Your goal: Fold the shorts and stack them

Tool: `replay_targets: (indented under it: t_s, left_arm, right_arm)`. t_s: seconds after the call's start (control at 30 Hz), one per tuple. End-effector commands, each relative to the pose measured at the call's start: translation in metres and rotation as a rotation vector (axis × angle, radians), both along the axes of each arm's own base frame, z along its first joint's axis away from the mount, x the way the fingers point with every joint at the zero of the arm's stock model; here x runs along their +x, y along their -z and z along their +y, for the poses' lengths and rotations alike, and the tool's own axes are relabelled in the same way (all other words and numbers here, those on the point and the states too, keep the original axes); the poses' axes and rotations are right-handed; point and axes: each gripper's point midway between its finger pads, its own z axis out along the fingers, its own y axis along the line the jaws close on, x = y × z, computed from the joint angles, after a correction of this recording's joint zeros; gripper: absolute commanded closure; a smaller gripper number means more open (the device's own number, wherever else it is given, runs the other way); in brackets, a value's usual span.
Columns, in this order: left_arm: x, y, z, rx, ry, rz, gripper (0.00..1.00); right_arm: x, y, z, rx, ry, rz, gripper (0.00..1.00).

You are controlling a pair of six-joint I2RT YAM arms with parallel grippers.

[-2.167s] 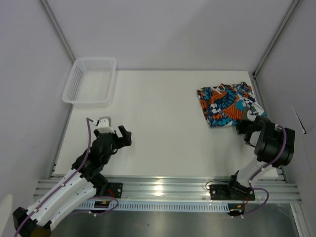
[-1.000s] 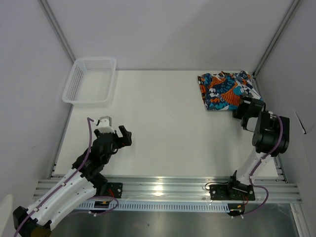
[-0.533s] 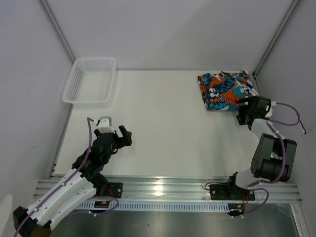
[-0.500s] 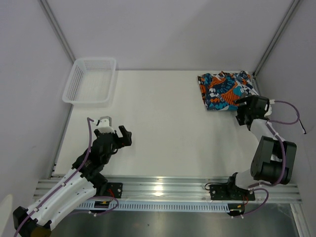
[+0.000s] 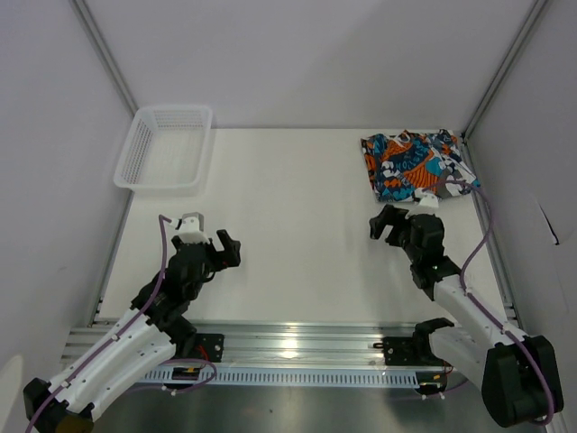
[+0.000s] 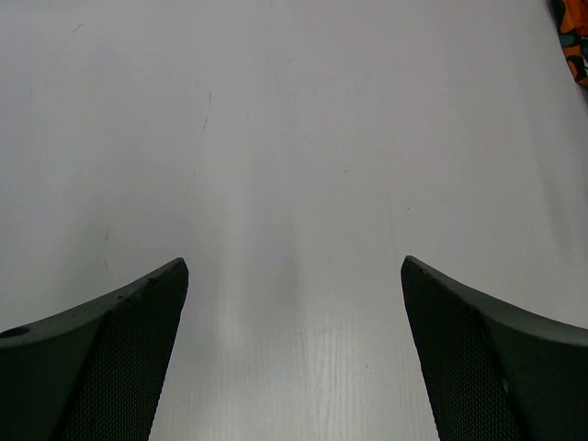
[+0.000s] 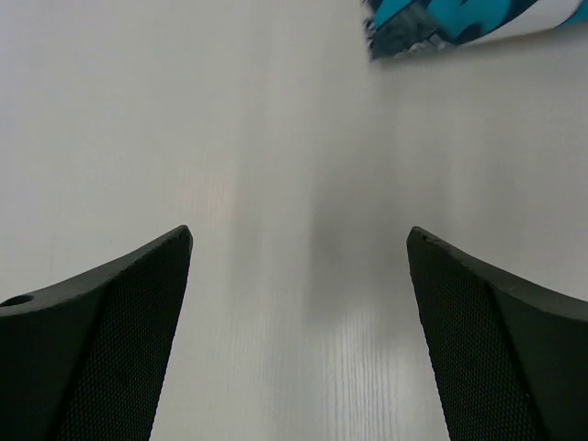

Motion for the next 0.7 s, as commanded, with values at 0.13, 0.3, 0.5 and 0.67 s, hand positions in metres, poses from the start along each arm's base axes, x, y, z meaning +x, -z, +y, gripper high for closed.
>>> replay_targets:
  t_s: [0.13, 0.3, 0.5, 0.67]
  left_arm:
    - [0.002, -0.006, -0.004, -0.011, 0.025, -0.04, 0.01]
    - [0.001, -0.005, -0.003, -0.012, 0.018, -0.035, 0.01]
    - [0.001, -0.007, -0.003, -0.021, 0.02, -0.05, 0.01]
    - [0.0, -0.009, -0.003, -0.031, 0.023, -0.062, 0.01]
  right_arm:
    - [-0.01, -0.009, 0.035, -0.169, -0.171, -0.134, 0.01]
    - [-0.012, -0.013, 0.03, -0.159, -0.137, -0.151, 0.01]
    - [-0.012, -0.012, 0.029, -0.158, -0.129, -0.149, 0.01]
    - [-0.012, -0.012, 0.029, -0.16, -0.126, -0.148, 0.01]
